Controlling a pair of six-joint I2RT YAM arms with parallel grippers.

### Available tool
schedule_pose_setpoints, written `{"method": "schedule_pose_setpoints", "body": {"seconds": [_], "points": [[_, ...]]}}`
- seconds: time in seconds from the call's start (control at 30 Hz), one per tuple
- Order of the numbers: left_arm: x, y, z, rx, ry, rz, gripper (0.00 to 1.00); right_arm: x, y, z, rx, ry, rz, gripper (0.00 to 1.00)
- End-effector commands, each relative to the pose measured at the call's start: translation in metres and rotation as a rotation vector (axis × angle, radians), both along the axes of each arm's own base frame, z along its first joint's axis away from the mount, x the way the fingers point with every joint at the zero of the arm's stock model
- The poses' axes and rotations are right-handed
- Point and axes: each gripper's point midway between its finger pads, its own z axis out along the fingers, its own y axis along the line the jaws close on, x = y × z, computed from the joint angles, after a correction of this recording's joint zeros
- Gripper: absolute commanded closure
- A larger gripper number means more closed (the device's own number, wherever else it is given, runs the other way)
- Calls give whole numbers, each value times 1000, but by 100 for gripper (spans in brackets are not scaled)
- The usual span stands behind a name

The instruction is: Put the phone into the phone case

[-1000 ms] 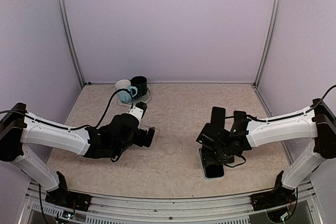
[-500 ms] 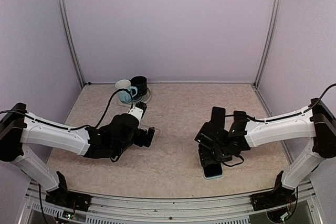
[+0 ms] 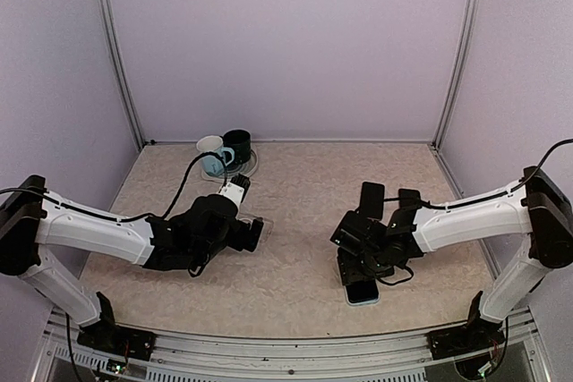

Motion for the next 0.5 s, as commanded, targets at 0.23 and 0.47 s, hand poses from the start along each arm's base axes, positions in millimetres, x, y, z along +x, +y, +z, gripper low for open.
{"method": "schedule_pose_setpoints", "body": {"seconds": [0.23, 0.47], "points": [[0, 3, 0, 8, -6, 20, 1, -17, -10, -12, 20, 71, -46, 41], [0, 3, 1, 9, -9, 21, 1, -13, -12, -11, -34, 79, -54, 8]]}}
